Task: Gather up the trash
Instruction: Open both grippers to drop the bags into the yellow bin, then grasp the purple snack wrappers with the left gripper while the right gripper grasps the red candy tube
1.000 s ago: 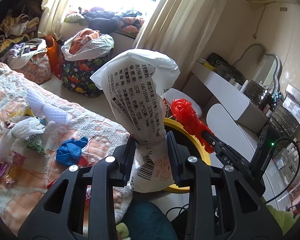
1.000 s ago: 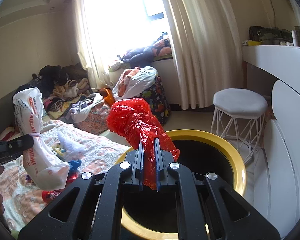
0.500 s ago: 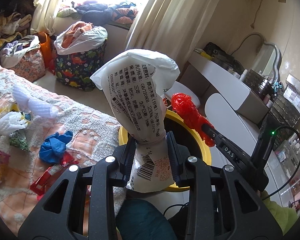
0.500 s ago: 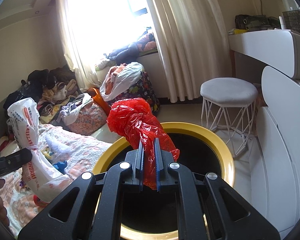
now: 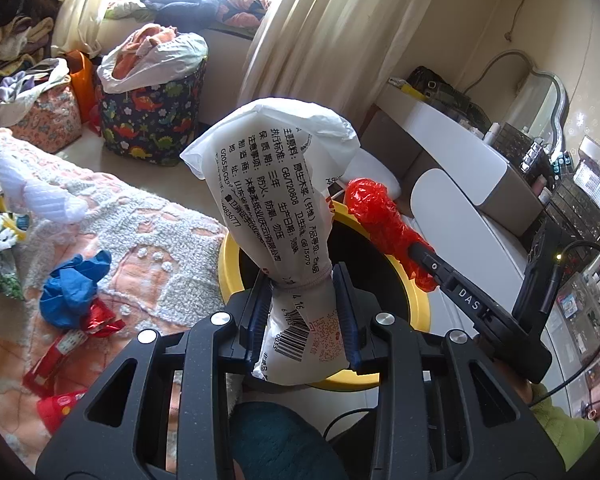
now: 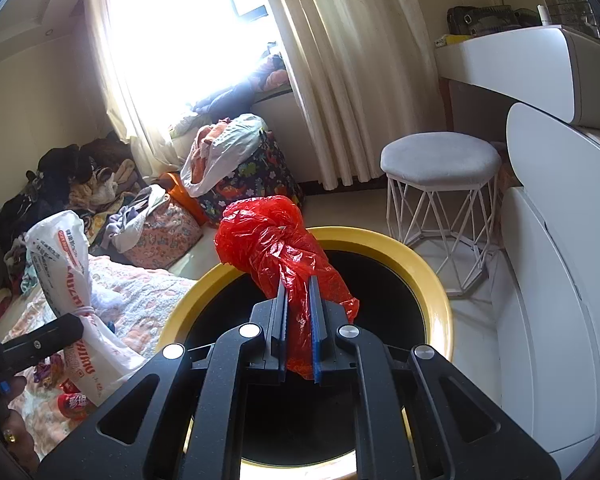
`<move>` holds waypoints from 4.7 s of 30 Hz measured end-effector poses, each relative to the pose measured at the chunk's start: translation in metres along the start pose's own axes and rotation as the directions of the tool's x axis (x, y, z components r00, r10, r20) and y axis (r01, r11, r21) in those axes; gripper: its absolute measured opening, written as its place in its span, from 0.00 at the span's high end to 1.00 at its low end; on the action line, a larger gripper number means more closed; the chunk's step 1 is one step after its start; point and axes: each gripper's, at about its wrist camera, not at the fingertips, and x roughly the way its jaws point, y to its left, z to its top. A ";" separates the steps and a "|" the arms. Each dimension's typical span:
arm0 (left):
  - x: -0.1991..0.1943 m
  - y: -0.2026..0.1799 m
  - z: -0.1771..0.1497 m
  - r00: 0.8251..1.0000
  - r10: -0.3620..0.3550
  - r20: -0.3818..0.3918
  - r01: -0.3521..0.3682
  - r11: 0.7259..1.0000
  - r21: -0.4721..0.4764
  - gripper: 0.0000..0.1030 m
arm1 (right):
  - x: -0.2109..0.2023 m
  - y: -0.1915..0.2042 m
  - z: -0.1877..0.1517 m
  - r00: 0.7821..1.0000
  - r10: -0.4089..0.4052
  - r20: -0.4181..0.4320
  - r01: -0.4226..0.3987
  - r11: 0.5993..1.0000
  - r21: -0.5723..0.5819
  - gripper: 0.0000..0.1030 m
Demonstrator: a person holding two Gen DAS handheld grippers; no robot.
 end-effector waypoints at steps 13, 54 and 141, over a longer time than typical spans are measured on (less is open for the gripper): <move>0.036 -0.007 -0.002 0.999 -0.002 -0.051 0.004 0.999 0.039 0.76 | 0.010 -0.012 -0.003 0.999 -0.019 -0.037 0.020 0.999 0.045 0.92; -0.046 0.043 0.008 0.958 0.217 0.189 -0.208 0.976 -0.069 0.11 | -0.009 0.070 -0.006 0.982 0.189 -0.010 -0.189 0.971 -0.150 0.28; -0.147 0.254 -0.074 0.906 0.418 0.063 -0.308 0.756 -0.577 0.84 | 0.011 0.287 -0.153 0.721 0.344 -0.601 -0.690 0.431 -0.581 0.73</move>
